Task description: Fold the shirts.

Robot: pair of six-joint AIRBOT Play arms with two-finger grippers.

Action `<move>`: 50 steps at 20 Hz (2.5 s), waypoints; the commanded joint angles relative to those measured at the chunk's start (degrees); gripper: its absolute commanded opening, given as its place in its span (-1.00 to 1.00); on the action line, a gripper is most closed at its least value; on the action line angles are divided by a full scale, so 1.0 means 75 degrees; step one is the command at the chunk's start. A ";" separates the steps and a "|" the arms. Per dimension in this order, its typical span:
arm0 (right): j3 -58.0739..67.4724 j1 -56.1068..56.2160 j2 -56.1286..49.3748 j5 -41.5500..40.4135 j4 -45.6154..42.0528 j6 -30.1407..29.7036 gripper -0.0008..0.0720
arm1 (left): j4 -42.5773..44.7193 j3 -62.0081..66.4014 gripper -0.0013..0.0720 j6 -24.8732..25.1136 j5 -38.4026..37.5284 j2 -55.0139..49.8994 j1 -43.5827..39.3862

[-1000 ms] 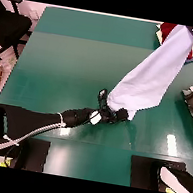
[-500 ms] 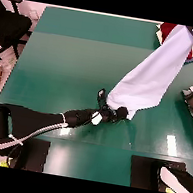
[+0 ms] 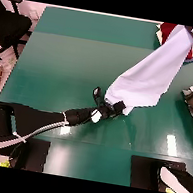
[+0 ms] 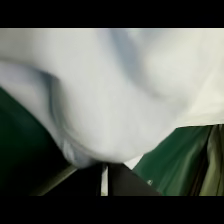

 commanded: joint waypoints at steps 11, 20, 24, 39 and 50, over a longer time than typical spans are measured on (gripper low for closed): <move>0.0009 -0.2579 0.0012 -0.0822 0.3034 -0.0294 -0.92 | 0.1239 0.0000 -0.90 0.4301 -0.2151 0.3716 0.2827; 0.0012 -0.3576 0.0437 -0.0801 0.5211 -0.0286 -0.92 | 0.9751 0.1434 -0.90 0.2736 -0.8973 0.7143 0.4841; 0.0012 -0.2926 0.1320 -0.0341 0.5187 -0.0286 -0.92 | 0.9789 0.3194 -0.90 0.4188 -0.9020 0.7172 0.4838; -0.0175 -0.2862 0.3585 0.1291 -0.0169 0.2684 -0.92 | 0.9264 0.6540 -0.90 0.5170 -1.0576 0.6577 0.4838; -0.3497 0.0268 -0.1072 -0.3025 -0.0851 0.2681 -0.92 | 0.9133 0.3328 -0.90 0.5528 -0.7988 0.1638 0.4841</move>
